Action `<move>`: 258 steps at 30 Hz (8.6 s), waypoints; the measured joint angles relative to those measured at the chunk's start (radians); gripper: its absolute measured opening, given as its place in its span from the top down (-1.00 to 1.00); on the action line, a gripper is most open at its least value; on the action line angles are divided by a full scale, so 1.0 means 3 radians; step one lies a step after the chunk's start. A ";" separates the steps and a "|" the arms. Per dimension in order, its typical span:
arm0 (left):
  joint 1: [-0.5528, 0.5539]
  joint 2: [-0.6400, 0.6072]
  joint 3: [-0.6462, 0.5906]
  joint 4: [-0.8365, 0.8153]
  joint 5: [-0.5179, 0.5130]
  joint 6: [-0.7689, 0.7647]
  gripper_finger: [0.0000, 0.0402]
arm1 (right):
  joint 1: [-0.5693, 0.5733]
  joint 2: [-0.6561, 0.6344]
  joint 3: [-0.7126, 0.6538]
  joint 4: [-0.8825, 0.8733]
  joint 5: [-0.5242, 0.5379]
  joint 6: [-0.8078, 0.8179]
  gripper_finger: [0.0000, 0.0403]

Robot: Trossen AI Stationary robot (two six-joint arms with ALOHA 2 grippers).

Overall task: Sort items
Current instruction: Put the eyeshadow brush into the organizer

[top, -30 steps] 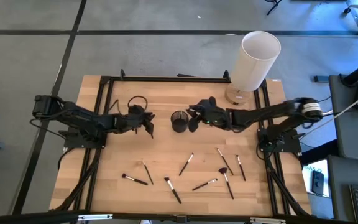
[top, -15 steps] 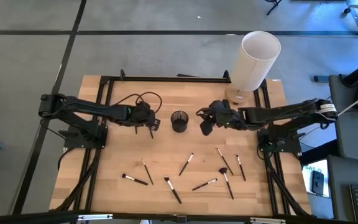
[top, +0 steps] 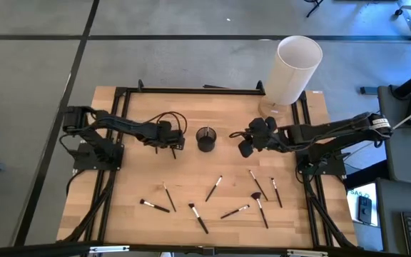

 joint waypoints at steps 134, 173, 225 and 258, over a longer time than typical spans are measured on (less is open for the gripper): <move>0.0642 0.0162 0.0006 -0.0691 -0.0145 0.1302 0.85 | -0.0657 -0.0247 -0.0258 0.0476 -0.0661 -0.0118 0.43; -0.0606 0.0291 0.0398 0.3809 -0.1768 0.3188 0.90 | 0.0356 -0.0813 -0.0244 -0.0066 0.0124 0.0006 0.43; -0.1206 -0.0380 0.0398 0.1441 -0.2010 0.2963 0.56 | 0.1074 0.0843 -0.0331 -0.1341 -0.2314 0.2378 0.43; -0.1270 -0.0586 0.0399 0.1251 -0.2044 0.3173 0.57 | 0.1066 0.0991 -0.0154 -0.1048 -0.1827 0.2136 0.92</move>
